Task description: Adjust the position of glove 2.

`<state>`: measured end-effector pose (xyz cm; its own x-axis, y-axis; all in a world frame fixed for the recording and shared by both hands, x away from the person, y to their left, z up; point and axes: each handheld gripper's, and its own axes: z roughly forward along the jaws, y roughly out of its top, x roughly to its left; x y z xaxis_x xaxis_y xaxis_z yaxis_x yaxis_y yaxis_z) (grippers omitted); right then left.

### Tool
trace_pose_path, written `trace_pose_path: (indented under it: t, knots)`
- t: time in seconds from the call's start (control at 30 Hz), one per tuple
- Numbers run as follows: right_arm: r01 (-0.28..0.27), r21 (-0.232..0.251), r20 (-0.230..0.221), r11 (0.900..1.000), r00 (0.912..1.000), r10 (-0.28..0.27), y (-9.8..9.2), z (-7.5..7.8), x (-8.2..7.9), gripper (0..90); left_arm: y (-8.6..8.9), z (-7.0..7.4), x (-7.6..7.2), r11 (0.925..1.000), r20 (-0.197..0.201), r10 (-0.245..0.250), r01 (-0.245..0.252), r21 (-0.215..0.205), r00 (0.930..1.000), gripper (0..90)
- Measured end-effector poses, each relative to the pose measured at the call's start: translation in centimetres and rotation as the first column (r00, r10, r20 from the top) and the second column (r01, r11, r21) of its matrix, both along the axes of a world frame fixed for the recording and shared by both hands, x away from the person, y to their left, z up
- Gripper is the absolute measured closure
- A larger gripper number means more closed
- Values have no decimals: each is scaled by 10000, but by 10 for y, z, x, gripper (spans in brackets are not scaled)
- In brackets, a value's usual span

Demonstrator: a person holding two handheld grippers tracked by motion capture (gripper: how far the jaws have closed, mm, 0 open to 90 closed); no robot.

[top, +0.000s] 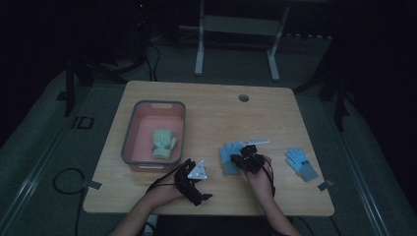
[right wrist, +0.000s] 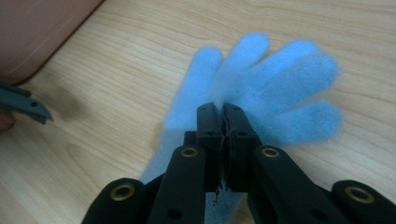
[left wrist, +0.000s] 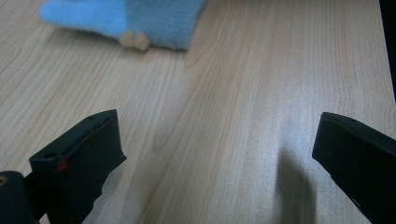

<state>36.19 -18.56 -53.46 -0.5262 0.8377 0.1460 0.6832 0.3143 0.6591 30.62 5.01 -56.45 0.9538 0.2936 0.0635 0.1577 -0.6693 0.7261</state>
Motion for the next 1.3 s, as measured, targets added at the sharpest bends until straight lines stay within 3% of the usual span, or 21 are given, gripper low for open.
trace_pose_path:
  t: [0.17,0.33,0.57,0.8,0.83,0.93,1.2,1.23,1.3]
  knots:
    - [98,-75,-92,9999,9999,-98,0,-8,3,848,0,0,0,9999,-17,-108,108,-135,9999,18]
    - [174,-117,-172,9998,9997,-176,-2,-9,4,760,1,0,-1,9998,-37,-157,157,-134,9999,18]
    - [-116,-23,333,9999,9994,117,-11,16,1,690,1,-1,0,9998,-26,-171,170,-100,9999,18]
    - [-631,-158,695,9979,9955,640,-30,33,2,676,1,0,0,9997,-9,-230,230,-121,9997,18]
    - [-1053,-444,785,9935,9910,1085,-43,39,1,671,1,-1,-1,9996,34,-241,242,-125,9997,18]
    - [-1394,-600,949,9884,9849,1447,-55,41,-1,669,1,-1,-1,9996,30,-237,237,-117,9997,18]
    - [-1657,-803,1104,9829,9785,1740,-80,36,-5,668,1,-1,0,9996,-22,-252,251,-137,9997,18]
    - [-1799,-886,1203,9797,9744,1898,-85,33,-7,665,1,-1,-1,9995,-50,-258,257,-167,9997,18]
    - [-1707,-982,1171,9804,9764,1817,-88,32,-7,666,1,-1,-1,9995,-35,-269,268,-152,9996,18]
